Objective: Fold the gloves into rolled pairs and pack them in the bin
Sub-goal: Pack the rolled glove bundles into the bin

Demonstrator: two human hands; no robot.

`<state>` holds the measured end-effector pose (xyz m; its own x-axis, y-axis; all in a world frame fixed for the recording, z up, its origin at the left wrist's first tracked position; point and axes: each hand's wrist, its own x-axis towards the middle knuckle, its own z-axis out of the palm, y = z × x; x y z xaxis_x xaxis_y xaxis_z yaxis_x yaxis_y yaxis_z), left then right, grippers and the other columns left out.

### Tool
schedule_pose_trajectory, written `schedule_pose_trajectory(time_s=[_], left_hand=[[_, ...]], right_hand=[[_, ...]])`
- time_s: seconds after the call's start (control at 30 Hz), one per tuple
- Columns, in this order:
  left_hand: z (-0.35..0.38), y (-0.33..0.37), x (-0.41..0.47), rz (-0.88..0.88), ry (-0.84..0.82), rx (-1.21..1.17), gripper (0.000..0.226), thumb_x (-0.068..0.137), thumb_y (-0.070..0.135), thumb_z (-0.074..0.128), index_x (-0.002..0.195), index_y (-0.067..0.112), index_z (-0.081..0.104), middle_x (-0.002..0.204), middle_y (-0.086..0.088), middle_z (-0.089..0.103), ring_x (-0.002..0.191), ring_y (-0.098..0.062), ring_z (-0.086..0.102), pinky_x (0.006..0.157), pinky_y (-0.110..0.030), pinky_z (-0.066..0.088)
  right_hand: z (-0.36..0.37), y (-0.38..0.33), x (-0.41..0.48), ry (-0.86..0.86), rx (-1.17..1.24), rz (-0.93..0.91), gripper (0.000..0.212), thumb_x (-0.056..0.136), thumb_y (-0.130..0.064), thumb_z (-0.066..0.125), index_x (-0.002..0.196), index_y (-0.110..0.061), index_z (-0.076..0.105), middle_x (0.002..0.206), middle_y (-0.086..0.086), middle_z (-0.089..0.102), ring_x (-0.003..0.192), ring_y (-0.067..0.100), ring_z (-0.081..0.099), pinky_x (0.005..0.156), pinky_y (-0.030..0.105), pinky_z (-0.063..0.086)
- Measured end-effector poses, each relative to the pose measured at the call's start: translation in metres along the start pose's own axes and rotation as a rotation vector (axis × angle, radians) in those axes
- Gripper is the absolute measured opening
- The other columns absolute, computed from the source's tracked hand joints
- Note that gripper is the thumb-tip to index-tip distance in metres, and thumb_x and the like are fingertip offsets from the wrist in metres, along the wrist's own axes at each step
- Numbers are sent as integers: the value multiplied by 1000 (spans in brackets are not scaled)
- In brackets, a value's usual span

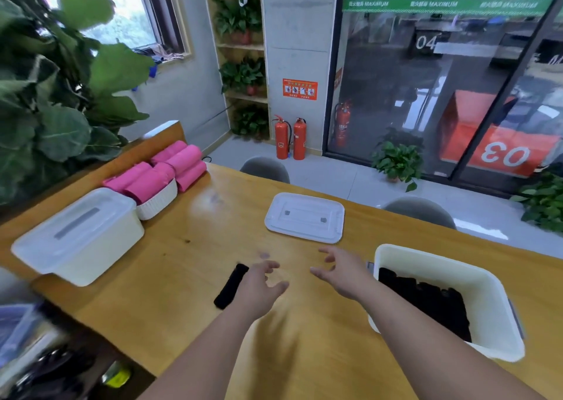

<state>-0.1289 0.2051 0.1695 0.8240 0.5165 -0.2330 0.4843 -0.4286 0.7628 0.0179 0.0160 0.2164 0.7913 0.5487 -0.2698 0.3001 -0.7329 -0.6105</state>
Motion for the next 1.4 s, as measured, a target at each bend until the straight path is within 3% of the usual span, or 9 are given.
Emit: schedule_pose_trajectory(time_s=[0.2,0.37,0.63,0.87,1.17,1.4], left_hand=[[-21,-44,6,-54,51,85,58,91,49,77,143,30,58,141,4,57,130,-13,58,101,-29,47],[-33,-74,11,-130,74,105,63,91,48,76,147,27,56,141,-1,56,129,-21,58,106,-34,48],[-45,-106,34,-214,52,206,63,94,41,69,151,27,49,142,-4,53,127,-27,56,100,-42,53],[-43,-125,58,-274,9,249,62,100,33,65,156,18,44,149,-9,53,133,-30,56,106,-46,51],[-29,-119,64,-290,-45,392,46,94,28,73,136,17,58,128,-7,55,113,-28,60,90,-41,56],[-22,-116,59,-342,-47,132,39,93,24,77,129,19,62,119,0,70,98,-20,66,85,-33,57]], right_hand=[[40,-19,8,-103,14,-10,73,89,-55,78,153,-34,49,136,-3,62,117,17,63,99,35,53],[64,-29,14,-172,-20,-7,72,91,-54,76,154,-34,47,139,-3,60,119,17,61,90,29,51],[92,-41,26,-270,-87,-11,75,92,-60,71,157,-38,41,147,-3,57,131,19,57,102,32,49],[106,-42,33,-326,-121,5,74,94,-59,70,158,-38,41,148,-4,57,131,19,58,105,35,49],[111,-31,34,-371,-160,30,68,96,-58,67,156,-35,43,147,-3,58,131,20,58,105,34,48],[106,-29,31,-378,-178,25,63,97,-57,66,153,-33,47,144,-4,59,129,19,58,105,33,47]])
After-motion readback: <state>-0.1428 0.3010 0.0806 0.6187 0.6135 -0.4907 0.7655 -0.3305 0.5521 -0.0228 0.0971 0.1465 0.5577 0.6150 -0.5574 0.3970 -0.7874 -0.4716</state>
